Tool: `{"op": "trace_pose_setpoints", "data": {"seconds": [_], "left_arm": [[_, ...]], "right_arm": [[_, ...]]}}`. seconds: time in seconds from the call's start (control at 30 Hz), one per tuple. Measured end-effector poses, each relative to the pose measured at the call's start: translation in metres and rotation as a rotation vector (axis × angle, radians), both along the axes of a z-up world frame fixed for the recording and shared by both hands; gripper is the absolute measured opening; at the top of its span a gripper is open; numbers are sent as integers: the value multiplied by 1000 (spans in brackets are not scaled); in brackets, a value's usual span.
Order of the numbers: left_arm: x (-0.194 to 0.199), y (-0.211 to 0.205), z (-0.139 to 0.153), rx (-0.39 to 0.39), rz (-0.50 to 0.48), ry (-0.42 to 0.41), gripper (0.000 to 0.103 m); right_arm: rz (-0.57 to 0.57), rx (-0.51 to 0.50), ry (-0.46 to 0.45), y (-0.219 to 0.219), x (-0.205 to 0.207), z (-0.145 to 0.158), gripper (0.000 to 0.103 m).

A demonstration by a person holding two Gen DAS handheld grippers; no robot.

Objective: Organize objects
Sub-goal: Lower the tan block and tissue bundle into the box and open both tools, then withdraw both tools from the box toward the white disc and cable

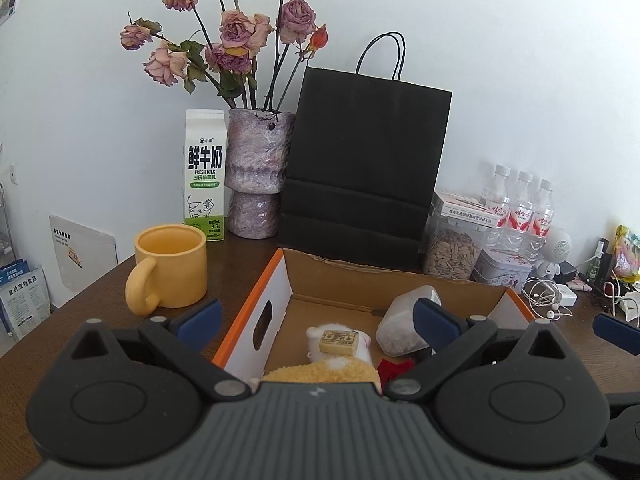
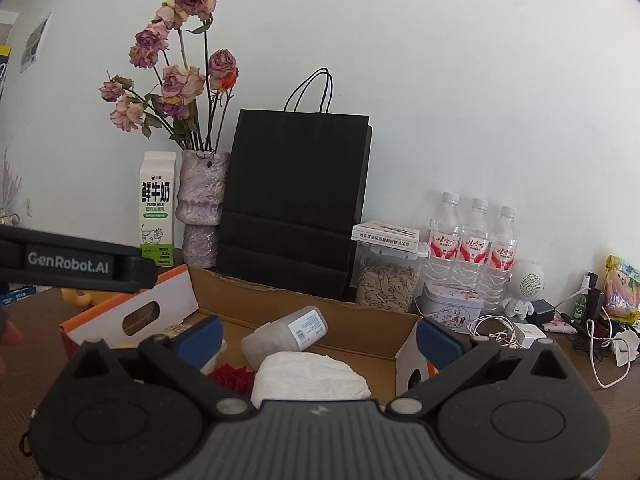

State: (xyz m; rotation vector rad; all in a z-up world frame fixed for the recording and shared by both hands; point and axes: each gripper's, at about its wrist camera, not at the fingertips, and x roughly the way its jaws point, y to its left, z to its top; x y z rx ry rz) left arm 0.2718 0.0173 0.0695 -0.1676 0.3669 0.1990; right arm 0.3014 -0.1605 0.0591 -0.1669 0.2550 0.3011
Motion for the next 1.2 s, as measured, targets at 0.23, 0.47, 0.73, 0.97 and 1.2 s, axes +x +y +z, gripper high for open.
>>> {"op": "trace_pose_setpoints", "data": {"seconds": [0.23, 0.47, 0.73, 0.97, 1.2], "left_arm": [[-41, 4, 7, 20, -20, -6, 103], [-82, 5, 5, 38, -45, 11, 103], [-116, 8, -15, 65, -56, 79, 103], [-136, 13, -41, 63, -72, 166, 103], [-153, 17, -59, 55, -86, 215, 103]], "right_arm": [[26, 3, 2, -15, -49, 5, 103], [67, -33, 60, -26, -97, -5, 103], [106, -64, 174, -36, -139, -33, 103], [104, -71, 274, -45, -160, -60, 103], [97, -60, 330, -51, -170, -72, 102]]}}
